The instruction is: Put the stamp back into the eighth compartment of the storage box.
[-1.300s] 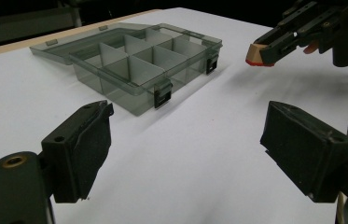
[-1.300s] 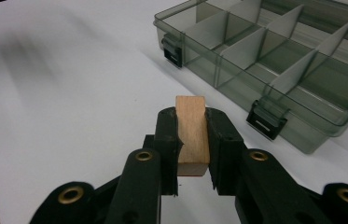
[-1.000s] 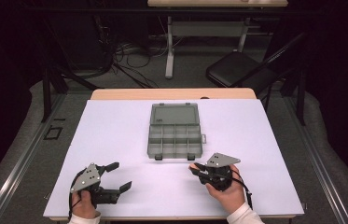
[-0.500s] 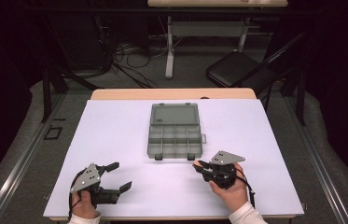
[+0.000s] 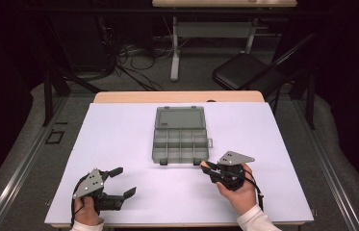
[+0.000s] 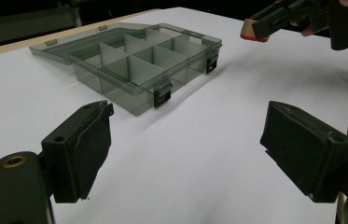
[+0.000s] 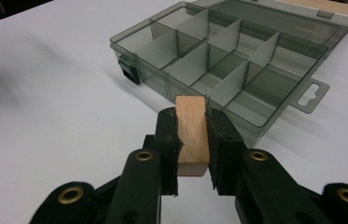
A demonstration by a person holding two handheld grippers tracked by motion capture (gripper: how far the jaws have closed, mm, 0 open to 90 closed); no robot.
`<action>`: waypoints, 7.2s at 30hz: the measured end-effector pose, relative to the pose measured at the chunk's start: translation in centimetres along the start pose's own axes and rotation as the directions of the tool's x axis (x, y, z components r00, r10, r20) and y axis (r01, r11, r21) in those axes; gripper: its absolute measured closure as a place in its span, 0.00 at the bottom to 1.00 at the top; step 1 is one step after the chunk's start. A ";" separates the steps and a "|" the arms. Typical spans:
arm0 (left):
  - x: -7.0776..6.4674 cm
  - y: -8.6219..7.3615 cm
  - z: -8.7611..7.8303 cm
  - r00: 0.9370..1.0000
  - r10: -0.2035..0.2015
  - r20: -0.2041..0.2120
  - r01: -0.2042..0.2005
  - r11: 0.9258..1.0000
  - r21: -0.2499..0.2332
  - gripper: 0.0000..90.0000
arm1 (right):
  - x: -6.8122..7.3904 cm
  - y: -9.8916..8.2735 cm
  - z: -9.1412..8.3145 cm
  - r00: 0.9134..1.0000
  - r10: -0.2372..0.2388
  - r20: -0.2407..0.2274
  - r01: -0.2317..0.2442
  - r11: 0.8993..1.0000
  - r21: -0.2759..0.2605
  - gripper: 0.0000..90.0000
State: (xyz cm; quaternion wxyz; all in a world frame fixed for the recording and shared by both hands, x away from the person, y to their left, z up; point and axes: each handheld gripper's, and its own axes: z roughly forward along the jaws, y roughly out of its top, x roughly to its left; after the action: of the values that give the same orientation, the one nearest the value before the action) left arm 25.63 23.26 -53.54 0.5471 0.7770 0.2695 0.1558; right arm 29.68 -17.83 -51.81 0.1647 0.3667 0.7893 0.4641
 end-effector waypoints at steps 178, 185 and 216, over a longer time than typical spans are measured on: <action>0.3 -0.1 0.9 1.000 -0.017 0.020 0.017 1.000 0.021 0.18 | -4.0 4.5 3.4 0.996 0.083 -0.018 -0.083 0.996 -0.037 0.03; 0.4 -0.1 0.9 0.999 -0.018 0.031 0.018 1.000 0.025 0.18 | -3.6 4.3 2.3 0.997 0.078 0.004 -0.078 0.996 -0.044 0.00; 0.1 0.0 0.9 1.000 -0.009 0.015 0.009 1.000 0.027 0.18 | -0.4 -1.2 -3.1 0.995 -0.064 -0.082 0.057 0.995 -0.082 0.00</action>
State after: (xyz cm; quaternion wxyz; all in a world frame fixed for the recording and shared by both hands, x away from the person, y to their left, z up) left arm 26.17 22.67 -53.87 0.5391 0.7844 0.2710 0.1440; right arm 27.59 -20.38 -51.33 0.1594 0.3158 0.7872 0.5051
